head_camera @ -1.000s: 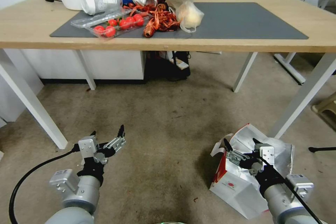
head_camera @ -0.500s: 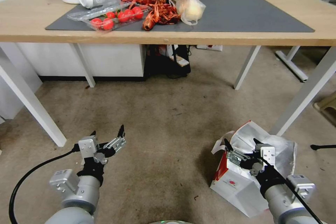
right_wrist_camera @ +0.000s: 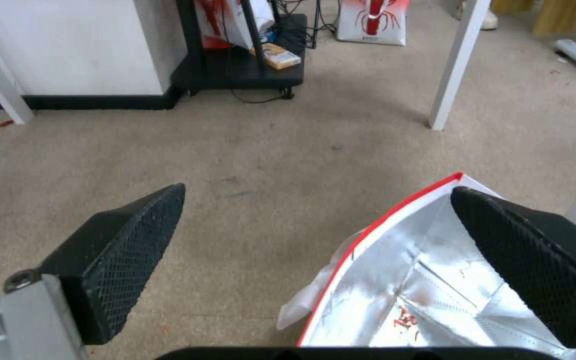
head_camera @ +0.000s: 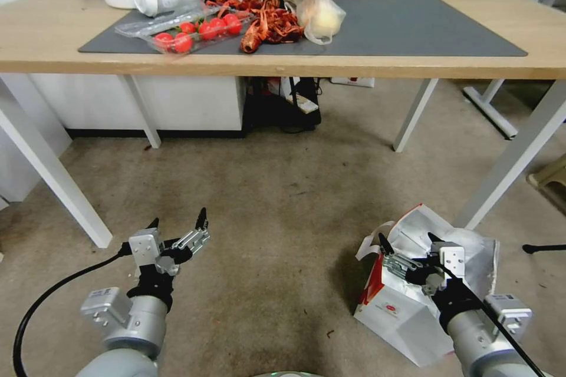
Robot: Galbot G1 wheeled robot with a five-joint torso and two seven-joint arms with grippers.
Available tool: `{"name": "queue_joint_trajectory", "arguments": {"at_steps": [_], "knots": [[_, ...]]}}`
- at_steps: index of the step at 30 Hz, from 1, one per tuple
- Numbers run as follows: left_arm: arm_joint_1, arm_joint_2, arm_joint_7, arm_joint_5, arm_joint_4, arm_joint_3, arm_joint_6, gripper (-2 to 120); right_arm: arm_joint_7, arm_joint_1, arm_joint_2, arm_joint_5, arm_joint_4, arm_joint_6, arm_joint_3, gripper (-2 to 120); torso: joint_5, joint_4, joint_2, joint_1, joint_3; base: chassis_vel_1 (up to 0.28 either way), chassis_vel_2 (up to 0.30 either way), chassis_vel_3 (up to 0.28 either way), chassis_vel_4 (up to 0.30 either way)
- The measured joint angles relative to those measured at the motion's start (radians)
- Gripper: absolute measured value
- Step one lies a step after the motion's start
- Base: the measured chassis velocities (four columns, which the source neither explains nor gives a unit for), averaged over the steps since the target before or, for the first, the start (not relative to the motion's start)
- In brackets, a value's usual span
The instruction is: Pick up the food delivery bag from the floor and place it on the table.
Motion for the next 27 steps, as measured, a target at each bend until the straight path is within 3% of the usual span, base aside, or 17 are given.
{"name": "queue_joint_trajectory", "arguments": {"at_steps": [14,27], "knots": [[0.005,0.007,0.000,0.008,-0.004,-0.002,0.005,100,0.017,0.020,-0.033,0.047,-0.005,-0.014,0.060,100,0.0000,0.0000,0.003,0.000,0.000,0.000,0.000,0.000,0.000],[0.019,0.019,-0.005,0.008,-0.018,-0.009,0.001,100,0.044,0.136,-0.204,0.113,-0.210,-0.035,0.192,100,0.0001,0.0001,0.004,0.001,0.000,0.000,0.000,0.000,0.000]]}}
